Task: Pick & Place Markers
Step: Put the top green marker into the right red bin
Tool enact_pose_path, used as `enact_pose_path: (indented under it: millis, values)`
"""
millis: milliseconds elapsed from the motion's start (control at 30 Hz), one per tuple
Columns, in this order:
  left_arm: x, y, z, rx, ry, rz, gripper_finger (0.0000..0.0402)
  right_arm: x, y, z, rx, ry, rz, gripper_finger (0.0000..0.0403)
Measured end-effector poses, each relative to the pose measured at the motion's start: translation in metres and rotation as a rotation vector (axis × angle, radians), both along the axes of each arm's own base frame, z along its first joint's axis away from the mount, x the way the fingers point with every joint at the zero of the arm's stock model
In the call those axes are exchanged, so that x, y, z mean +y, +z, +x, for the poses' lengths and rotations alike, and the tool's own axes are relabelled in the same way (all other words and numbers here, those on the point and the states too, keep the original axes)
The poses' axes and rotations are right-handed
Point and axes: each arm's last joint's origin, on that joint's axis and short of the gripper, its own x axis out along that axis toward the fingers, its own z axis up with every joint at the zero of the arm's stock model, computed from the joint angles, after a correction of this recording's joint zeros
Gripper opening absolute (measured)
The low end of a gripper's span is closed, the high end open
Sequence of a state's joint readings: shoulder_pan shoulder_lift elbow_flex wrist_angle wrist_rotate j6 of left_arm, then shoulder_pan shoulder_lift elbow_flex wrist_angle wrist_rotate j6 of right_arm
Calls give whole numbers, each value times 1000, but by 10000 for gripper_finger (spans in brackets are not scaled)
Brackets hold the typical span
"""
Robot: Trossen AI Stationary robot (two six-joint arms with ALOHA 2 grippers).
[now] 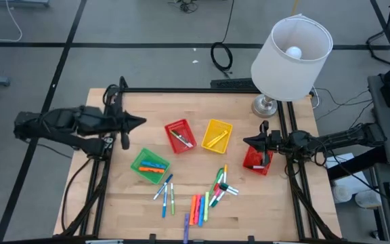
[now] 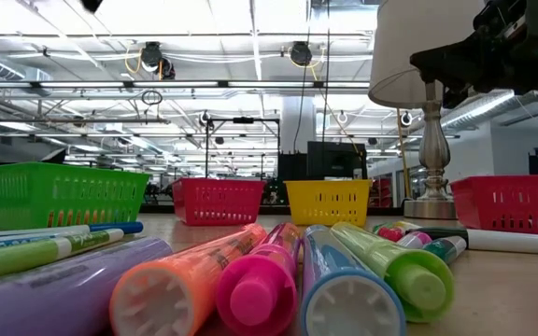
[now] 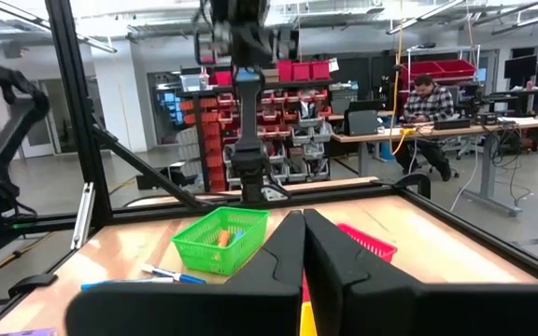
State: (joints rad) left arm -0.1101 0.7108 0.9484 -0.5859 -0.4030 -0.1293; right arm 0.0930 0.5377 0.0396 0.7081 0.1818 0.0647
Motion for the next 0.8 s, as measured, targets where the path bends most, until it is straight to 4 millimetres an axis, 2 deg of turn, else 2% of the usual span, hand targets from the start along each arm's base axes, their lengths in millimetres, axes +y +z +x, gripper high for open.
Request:
enact_pose_path:
  millis: [133, 267, 367, 700, 800]
  values:
    - [4, -43, -11, -99, 22, -21, 4, 0, -1, 0, 6, 0, 0, 0]
    - [9, -90, -12, -167, 50, -48, 3, 0, 1, 0, -7, 0, -1, 0]
    - [11, -111, -14, -188, 37, -82, 3, 0, 1, 0, -9, -4, -22, 0]
    - [14, -118, -35, -297, 94, 6, 2, 0, 1, 0, -6, -9, -48, 0]
    - [13, -126, -38, -298, 85, 20, 2, 0, 1, 0, -5, -9, -52, 0]
